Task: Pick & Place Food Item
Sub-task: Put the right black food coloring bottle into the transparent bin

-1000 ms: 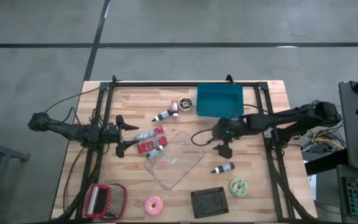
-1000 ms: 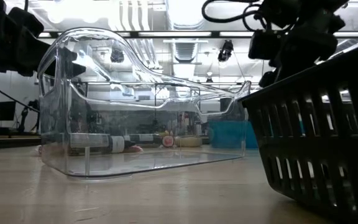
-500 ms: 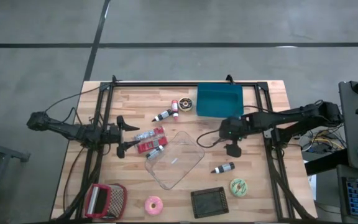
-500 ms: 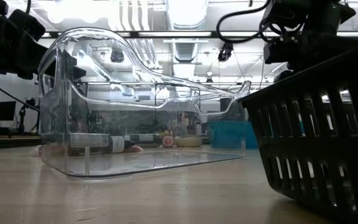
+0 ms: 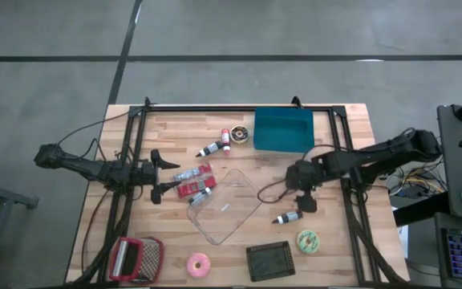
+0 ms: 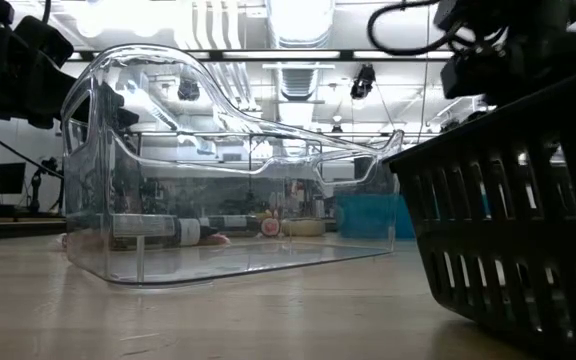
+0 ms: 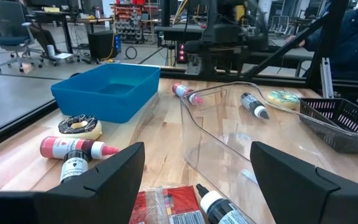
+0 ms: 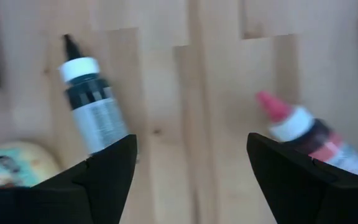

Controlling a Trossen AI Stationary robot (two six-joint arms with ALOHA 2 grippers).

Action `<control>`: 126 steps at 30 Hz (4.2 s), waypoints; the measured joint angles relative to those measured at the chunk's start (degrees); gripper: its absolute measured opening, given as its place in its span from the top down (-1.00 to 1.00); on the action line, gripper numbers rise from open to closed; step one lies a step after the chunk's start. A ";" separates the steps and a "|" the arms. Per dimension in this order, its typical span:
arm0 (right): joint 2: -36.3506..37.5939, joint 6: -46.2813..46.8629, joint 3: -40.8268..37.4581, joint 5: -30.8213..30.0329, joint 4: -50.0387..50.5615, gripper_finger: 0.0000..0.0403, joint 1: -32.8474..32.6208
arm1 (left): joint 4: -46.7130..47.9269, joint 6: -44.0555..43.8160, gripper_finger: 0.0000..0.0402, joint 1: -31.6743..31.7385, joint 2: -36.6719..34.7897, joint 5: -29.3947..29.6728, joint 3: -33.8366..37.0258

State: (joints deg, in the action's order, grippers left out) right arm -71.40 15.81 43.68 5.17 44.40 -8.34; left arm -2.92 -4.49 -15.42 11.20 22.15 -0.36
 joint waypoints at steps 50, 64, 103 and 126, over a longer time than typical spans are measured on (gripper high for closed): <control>-25.89 12.03 11.44 -7.03 0.37 -0.47 -20.67 | -0.04 -0.24 -0.48 0.02 0.99 0.21 0.02; -26.16 12.74 11.17 -9.89 0.28 -0.08 -21.04 | -0.03 -0.24 -0.47 0.02 1.01 0.22 0.02; -22.34 14.25 11.04 -14.34 -1.79 0.58 -22.40 | -0.02 0.00 -0.47 0.00 1.01 0.24 0.02; -22.36 14.25 9.88 -14.29 -4.81 0.58 -22.40 | -0.02 0.00 -0.47 0.00 1.01 0.24 0.02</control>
State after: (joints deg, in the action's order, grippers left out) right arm -93.76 30.06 53.56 -9.13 39.60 -30.74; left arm -2.94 -4.49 -15.42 12.21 22.39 -0.34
